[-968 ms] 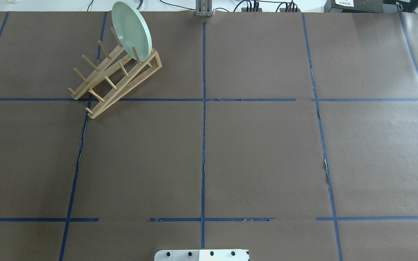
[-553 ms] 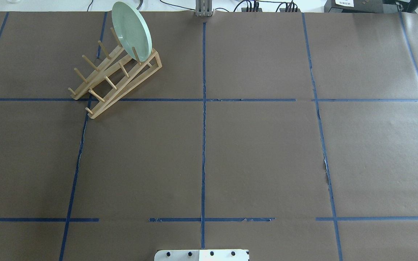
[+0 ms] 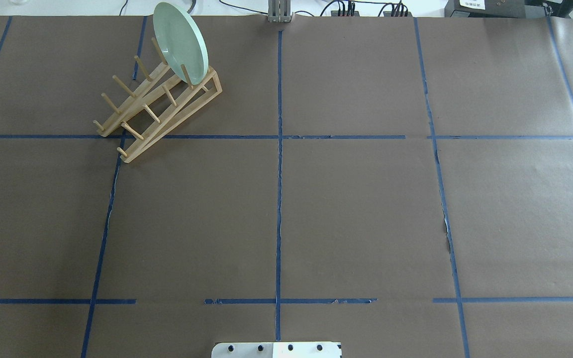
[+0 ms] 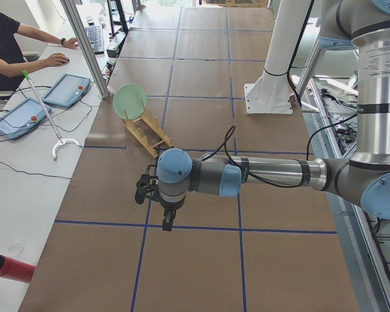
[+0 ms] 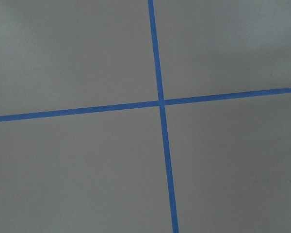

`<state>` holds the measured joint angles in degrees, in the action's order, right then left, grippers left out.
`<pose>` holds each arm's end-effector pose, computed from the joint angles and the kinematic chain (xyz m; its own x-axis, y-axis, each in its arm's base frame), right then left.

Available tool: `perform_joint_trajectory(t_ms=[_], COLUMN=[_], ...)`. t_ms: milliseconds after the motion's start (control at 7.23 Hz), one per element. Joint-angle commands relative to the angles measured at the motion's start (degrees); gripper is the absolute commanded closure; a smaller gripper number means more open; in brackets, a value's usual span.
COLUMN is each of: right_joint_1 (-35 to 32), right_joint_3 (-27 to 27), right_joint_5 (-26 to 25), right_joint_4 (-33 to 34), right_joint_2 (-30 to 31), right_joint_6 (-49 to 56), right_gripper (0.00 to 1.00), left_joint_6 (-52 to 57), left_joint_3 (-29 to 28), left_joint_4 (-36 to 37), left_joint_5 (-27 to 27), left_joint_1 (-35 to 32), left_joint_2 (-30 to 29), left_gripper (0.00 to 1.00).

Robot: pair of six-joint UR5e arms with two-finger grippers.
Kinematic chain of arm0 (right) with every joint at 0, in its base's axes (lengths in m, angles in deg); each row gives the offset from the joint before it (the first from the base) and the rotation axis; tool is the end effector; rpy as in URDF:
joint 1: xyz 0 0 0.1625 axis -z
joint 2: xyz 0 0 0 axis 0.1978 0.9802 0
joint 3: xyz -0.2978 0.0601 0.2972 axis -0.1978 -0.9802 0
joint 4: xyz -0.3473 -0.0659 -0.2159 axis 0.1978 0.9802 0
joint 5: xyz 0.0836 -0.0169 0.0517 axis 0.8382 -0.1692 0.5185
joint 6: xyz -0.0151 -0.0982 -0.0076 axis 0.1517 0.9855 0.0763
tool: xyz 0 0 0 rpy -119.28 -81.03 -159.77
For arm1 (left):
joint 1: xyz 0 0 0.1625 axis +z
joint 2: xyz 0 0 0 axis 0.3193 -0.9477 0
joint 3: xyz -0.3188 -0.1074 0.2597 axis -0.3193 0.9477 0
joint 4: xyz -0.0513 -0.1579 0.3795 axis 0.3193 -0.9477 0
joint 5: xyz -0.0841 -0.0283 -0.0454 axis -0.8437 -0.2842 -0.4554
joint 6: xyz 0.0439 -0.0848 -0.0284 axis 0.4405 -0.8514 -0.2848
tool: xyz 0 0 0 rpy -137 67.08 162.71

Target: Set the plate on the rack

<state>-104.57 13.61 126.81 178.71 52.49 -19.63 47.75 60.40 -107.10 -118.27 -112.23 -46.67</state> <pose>0.0904 -0.4262 0.7066 0.7408 0.0478 0.6700 -0.0050 0.9978 -0.0657 -0.0891 -0.4525 0.6239 0.6897 0.1038 -0.7166 0.0228 0.9861 0.1648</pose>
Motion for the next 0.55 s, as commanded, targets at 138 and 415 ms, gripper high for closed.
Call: perform_joint_trajectory(t_ms=[138,415], right_joint_1=[0.00,0.00], right_joint_3=[0.03,0.03], right_joint_5=[0.00,0.00], right_joint_4=[0.00,0.00], right_joint_2=[0.00,0.00], right_joint_6=[0.00,0.00], right_gripper=[0.00,0.00], left_joint_6=[0.13,0.22], left_joint_3=[-0.63,-0.02], left_joint_4=[0.50,0.68], left_joint_5=[0.16,0.25], left_joint_1=[0.01,0.01], left_joint_2=[-0.74,-0.91], left_gripper=[0.00,0.00])
